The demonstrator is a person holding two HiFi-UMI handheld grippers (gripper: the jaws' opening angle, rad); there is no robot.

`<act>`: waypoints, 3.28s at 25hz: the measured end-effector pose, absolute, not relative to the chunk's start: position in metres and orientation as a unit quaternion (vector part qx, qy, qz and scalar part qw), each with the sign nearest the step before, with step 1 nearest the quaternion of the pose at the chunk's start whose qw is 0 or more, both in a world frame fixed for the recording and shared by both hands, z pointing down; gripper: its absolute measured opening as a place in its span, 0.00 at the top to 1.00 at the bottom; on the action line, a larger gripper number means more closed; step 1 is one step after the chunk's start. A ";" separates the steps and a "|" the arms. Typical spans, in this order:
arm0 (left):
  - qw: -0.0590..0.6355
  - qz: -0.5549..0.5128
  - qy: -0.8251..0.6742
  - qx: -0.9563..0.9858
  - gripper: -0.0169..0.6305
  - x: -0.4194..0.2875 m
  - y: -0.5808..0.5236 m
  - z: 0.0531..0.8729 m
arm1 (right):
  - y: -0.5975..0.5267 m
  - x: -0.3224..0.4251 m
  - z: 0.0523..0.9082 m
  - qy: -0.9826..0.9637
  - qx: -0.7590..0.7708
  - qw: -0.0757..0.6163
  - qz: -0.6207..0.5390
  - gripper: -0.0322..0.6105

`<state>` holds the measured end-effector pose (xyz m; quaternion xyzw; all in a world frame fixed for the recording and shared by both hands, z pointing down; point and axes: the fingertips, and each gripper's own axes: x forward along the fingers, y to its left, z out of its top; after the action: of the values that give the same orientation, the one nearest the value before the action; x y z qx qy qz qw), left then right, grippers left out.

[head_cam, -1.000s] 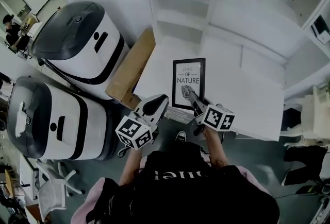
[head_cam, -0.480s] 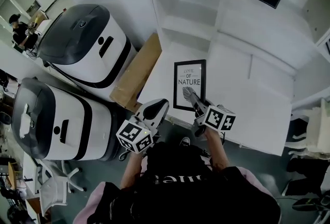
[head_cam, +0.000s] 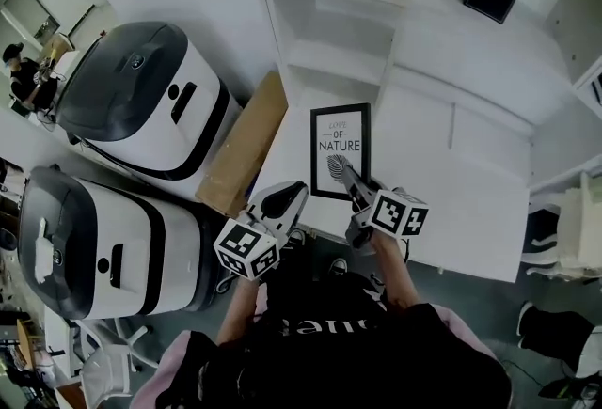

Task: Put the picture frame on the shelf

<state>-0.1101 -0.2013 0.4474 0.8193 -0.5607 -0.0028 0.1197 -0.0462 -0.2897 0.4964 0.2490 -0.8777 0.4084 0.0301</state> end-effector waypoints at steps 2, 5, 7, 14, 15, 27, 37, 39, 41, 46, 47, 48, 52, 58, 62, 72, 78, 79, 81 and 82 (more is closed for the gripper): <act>0.115 -0.003 -0.549 0.828 0.93 -0.118 -0.213 0.443 | -0.300 -0.053 0.490 -0.876 0.258 0.022 0.407 0.87; 0.106 -0.003 -0.536 0.837 0.93 -0.132 -0.230 0.437 | -0.315 -0.063 0.481 -0.873 0.268 0.009 0.406 0.87; 0.105 -0.003 -0.531 0.841 0.93 -0.143 -0.242 0.435 | -0.325 -0.071 0.475 -0.872 0.272 0.001 0.407 0.87; 0.100 0.004 -0.528 0.843 0.93 -0.183 -0.276 0.436 | -0.365 -0.102 0.457 -0.859 0.283 -0.035 0.425 0.87; 0.099 0.007 -0.528 0.844 0.93 -0.188 -0.281 0.437 | -0.371 -0.106 0.454 -0.858 0.283 -0.040 0.428 0.87; 0.093 0.042 -0.483 0.870 0.66 -0.215 -0.339 0.453 | -0.443 -0.136 0.456 -0.807 0.288 -0.107 0.504 0.87; 0.067 0.092 -0.433 0.894 0.59 -0.215 -0.383 0.475 | -0.467 -0.142 0.476 -0.748 0.279 -0.162 0.580 0.87; 0.068 0.088 -0.431 0.896 0.59 -0.214 -0.391 0.476 | -0.471 -0.140 0.478 -0.744 0.284 -0.165 0.582 0.87; 0.072 0.079 -0.435 0.894 0.59 -0.217 -0.399 0.477 | -0.475 -0.139 0.480 -0.737 0.280 -0.175 0.590 0.87; 0.089 0.069 -0.439 0.892 0.59 -0.220 -0.412 0.484 | -0.476 -0.137 0.486 -0.704 0.276 -0.197 0.625 0.87; 0.092 0.065 -0.435 0.893 0.59 -0.218 -0.415 0.484 | -0.476 -0.136 0.487 -0.703 0.275 -0.199 0.625 0.87; 0.093 0.062 -0.433 0.895 0.59 -0.216 -0.417 0.484 | -0.477 -0.136 0.487 -0.703 0.275 -0.200 0.624 0.87; 0.082 0.054 -0.433 0.896 0.59 -0.209 -0.425 0.481 | -0.481 -0.131 0.485 -0.709 0.281 -0.214 0.611 0.87; 0.084 0.044 -0.430 0.898 0.59 -0.199 -0.433 0.479 | -0.479 -0.120 0.482 -0.730 0.303 -0.195 0.581 0.79; 0.090 0.039 -0.429 0.898 0.59 -0.190 -0.440 0.478 | -0.473 -0.106 0.481 -0.733 0.319 -0.198 0.568 0.70; 0.110 0.044 -0.438 0.891 0.59 -0.174 -0.467 0.477 | -0.426 -0.081 0.493 -0.760 0.363 -0.136 0.521 0.70; 0.114 0.048 -0.448 0.885 0.59 -0.170 -0.481 0.476 | -0.403 -0.078 0.498 -0.767 0.375 -0.112 0.508 0.70; 0.113 0.048 -0.449 0.885 0.59 -0.169 -0.482 0.476 | -0.399 -0.077 0.498 -0.769 0.377 -0.108 0.505 0.70; 0.111 0.050 -0.449 0.885 0.59 -0.169 -0.482 0.477 | -0.390 -0.077 0.494 -0.772 0.379 -0.100 0.500 0.70; 0.109 0.052 -0.450 0.885 0.59 -0.169 -0.481 0.477 | -0.386 -0.077 0.492 -0.773 0.379 -0.097 0.499 0.70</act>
<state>-0.1687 -0.4814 0.4768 0.8849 -0.4498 0.0516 0.1094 -0.0768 -0.3862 0.4924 0.3792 -0.7731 0.4990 -0.0972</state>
